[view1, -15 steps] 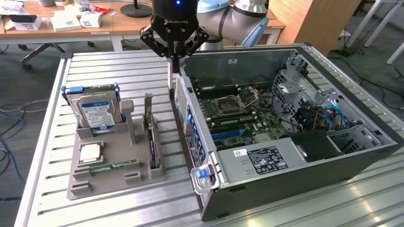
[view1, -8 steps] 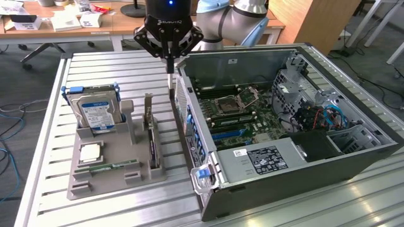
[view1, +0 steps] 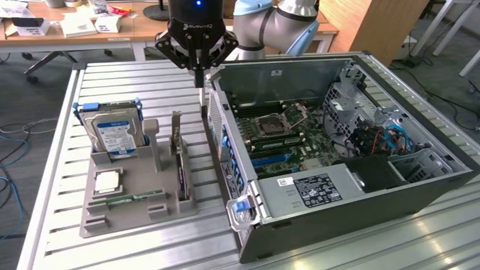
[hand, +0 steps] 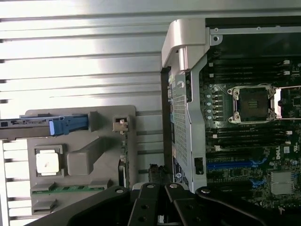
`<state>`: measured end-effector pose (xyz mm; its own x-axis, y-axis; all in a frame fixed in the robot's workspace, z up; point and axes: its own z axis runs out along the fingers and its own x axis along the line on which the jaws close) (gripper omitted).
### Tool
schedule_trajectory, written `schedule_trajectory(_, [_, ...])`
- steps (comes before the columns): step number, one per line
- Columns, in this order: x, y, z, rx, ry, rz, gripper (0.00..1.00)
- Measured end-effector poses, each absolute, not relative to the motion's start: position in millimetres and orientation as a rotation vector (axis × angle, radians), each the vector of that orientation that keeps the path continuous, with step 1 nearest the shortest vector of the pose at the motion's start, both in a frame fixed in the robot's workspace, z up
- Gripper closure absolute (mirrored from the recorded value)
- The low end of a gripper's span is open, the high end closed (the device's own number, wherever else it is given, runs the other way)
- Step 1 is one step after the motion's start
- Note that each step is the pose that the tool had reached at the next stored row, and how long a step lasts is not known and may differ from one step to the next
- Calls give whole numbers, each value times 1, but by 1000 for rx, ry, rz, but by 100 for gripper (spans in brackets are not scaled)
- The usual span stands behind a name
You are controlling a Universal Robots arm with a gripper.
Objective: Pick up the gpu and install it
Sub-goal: 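Reach for the gpu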
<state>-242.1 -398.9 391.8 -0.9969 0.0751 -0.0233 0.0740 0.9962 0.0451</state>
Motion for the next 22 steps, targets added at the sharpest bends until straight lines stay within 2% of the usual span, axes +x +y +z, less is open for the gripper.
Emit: schedule_trajectory(22, [-247,-399,392,117,3114,69,89])
